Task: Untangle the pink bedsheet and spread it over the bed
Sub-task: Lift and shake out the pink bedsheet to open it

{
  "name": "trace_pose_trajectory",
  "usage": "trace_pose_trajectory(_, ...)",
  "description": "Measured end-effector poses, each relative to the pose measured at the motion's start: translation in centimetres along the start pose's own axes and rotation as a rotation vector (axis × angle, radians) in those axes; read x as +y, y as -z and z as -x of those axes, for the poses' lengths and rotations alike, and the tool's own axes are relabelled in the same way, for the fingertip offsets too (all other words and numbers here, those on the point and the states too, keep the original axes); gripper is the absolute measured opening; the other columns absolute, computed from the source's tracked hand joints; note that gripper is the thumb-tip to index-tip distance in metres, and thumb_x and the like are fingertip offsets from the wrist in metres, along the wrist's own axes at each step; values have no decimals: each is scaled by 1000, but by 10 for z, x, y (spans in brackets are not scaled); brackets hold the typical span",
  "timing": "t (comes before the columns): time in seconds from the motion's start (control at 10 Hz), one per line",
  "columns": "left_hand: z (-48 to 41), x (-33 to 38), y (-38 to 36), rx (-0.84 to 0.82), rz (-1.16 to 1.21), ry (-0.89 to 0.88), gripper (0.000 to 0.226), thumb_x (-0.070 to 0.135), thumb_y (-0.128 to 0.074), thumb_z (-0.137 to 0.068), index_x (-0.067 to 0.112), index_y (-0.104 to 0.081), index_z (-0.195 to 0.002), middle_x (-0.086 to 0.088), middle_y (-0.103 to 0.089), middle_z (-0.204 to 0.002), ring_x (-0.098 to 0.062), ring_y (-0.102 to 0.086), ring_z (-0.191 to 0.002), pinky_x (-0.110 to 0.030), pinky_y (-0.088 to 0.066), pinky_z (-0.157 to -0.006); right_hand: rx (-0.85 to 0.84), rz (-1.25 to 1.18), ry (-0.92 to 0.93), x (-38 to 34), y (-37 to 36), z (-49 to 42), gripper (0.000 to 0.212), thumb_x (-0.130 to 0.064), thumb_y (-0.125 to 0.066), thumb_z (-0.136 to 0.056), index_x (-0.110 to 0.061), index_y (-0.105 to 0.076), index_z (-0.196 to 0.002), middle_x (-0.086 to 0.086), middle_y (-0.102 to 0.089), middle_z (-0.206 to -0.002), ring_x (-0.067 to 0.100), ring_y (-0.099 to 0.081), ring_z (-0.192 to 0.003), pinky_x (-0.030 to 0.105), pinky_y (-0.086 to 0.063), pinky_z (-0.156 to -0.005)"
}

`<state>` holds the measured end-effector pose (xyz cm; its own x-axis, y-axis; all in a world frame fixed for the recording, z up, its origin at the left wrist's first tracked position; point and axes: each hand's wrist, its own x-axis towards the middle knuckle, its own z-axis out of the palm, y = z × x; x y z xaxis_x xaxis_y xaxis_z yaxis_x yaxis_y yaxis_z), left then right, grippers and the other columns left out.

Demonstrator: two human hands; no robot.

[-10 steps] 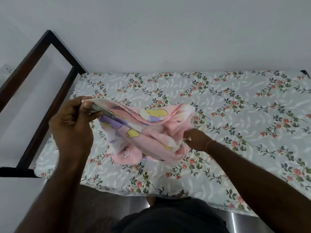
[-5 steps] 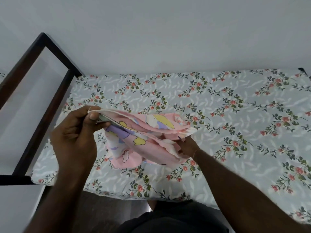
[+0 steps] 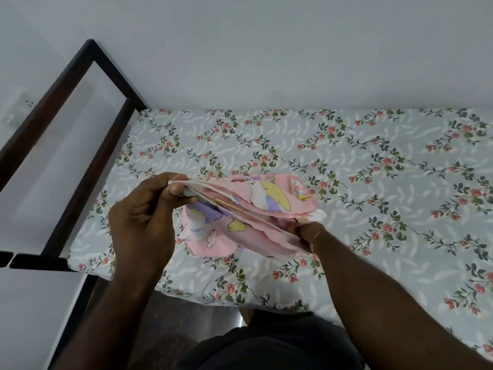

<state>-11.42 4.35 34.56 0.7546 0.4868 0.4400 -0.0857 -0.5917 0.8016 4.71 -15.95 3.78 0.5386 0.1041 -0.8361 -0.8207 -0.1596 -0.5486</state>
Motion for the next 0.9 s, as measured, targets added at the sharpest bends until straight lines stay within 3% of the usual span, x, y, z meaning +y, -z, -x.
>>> trace_pose_trajectory(0.1,4,1,0,24,24,-6,19,14,-55,-95,29,-65,-100,17,-71,-91,-16,-70,-85,-41,-58,-77,-37,20,-54,41,17,-62,31,-30,-58,-90,-8,-63,-111,13,-70,-93,26,-67,-80,41,-58,-80)
trace_pose_trajectory(0.2,5,3,2,35,53,8,15,17,-54,-96,27,-65,-99,17,-70,-90,-17,-69,-85,-40,-58,-78,16,-106,-124,39,23,-37,25,-12,-69,-78,-2,-62,-100,17,-72,-81,30,-69,-74,44,-60,-71)
trace_pose_trajectory(0.3,4,5,2,25,69,9,15,17,-54,-96,26,-65,-99,16,-70,-90,-19,-69,-85,-40,-57,-78,90,-392,-196,6,21,28,4,-5,-62,-88,-3,-60,-86,14,-64,-72,25,-60,-68,35,-60,-53)
trace_pose_trajectory(0.4,2,9,0,31,89,19,14,16,-53,-95,23,-65,-98,18,-70,-87,-16,-69,-84,-35,-58,-77,102,-662,-115,-13,22,28,22,-4,-67,-83,-1,-62,-105,18,-66,-100,29,-64,-85,39,-61,-61)
trace_pose_trajectory(0.5,-2,10,0,32,89,0,14,15,-53,-95,18,-65,-101,17,-70,-87,-16,-68,-84,-32,-57,-77,249,-694,-108,-15,26,11,32,-1,-64,-83,-1,-59,-115,18,-68,-99,27,-67,-83,37,-61,-63)
trace_pose_trajectory(0.6,-8,7,3,52,61,-6,14,14,-54,-96,9,-65,-103,10,-70,-90,-17,-68,-85,-34,-58,-77,237,682,22,-5,29,23,34,-17,-66,-84,-3,-61,-114,10,-68,-105,27,-64,-96,33,-54,-86)
trace_pose_trajectory(0.7,-7,2,4,54,19,30,14,10,-54,-96,7,-66,-103,4,-70,-91,-23,-68,-85,-40,-58,-78,268,923,165,-2,32,38,40,-41,-65,-83,-7,-64,-104,11,-67,-102,27,-64,-99,30,-50,-85)
trace_pose_trajectory(0.8,-3,-2,2,58,38,80,13,10,-55,-95,10,-66,-103,16,-70,-88,-21,-68,-86,-38,-58,-79,175,955,154,6,35,47,51,-52,-66,-78,-9,-63,-106,13,-68,-105,28,-66,-92,30,-54,-76)
trace_pose_trajectory(0.9,-3,-5,1,42,36,62,13,12,-55,-96,9,-66,-101,12,-69,-89,-25,-68,-85,-42,-57,-78,94,885,109,13,46,44,37,-37,-68,-83,-7,-66,-104,15,-69,-101,26,-65,-83,30,-52,-72)
